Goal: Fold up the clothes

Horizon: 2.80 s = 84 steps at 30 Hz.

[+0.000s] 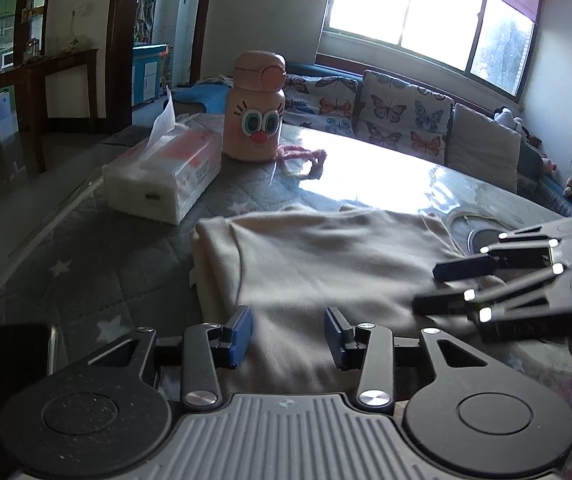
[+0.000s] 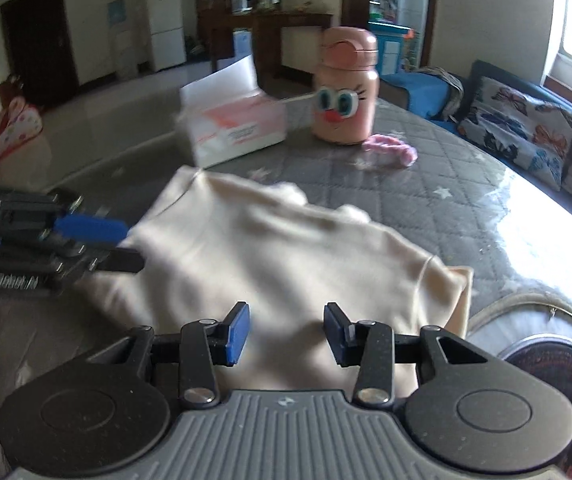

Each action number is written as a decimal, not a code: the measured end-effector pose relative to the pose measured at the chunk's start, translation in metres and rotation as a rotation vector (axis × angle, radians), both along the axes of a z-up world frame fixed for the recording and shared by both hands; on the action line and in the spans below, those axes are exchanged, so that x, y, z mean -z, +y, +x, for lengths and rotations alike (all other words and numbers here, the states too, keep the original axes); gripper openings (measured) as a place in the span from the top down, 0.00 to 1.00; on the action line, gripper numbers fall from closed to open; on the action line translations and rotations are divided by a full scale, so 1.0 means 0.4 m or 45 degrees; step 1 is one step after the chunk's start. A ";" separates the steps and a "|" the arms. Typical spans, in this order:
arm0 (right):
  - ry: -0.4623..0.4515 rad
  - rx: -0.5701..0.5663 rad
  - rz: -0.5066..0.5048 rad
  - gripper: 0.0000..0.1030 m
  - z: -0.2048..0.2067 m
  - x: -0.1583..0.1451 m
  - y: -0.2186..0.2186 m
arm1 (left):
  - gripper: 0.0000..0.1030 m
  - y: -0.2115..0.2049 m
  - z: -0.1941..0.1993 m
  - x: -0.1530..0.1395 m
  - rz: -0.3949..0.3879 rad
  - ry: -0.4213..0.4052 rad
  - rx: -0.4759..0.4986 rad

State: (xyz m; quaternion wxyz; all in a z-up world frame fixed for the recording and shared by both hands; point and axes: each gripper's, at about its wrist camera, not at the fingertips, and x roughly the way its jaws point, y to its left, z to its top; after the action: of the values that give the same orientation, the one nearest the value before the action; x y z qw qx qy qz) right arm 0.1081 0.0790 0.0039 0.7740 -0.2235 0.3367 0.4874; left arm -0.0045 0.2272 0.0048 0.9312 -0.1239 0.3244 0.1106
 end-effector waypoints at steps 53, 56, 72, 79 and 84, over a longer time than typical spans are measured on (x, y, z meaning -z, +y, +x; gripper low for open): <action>0.016 0.194 0.151 0.00 -0.219 0.009 -0.221 | 0.00 -0.214 -0.203 -0.018 0.070 0.006 -0.052; 0.006 0.203 0.150 0.00 -0.220 0.005 -0.228 | 0.00 -0.219 -0.205 -0.019 0.074 0.002 -0.055; 0.031 0.255 0.171 0.00 -0.224 0.010 -0.260 | 0.00 -0.247 -0.202 -0.011 0.088 0.018 -0.063; 0.034 0.250 0.165 0.00 -0.232 0.015 -0.259 | 0.00 -0.251 -0.205 -0.008 0.087 0.022 -0.069; 0.037 0.251 0.160 0.00 -0.235 0.017 -0.259 | 0.00 -0.254 -0.205 -0.002 0.083 0.027 -0.068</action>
State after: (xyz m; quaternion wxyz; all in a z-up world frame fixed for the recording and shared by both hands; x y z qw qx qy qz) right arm 0.0142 -0.0246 -0.0031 0.8258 -0.1333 0.3368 0.4324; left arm -0.0863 0.1256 0.0055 0.9279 -0.1011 0.3271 0.1474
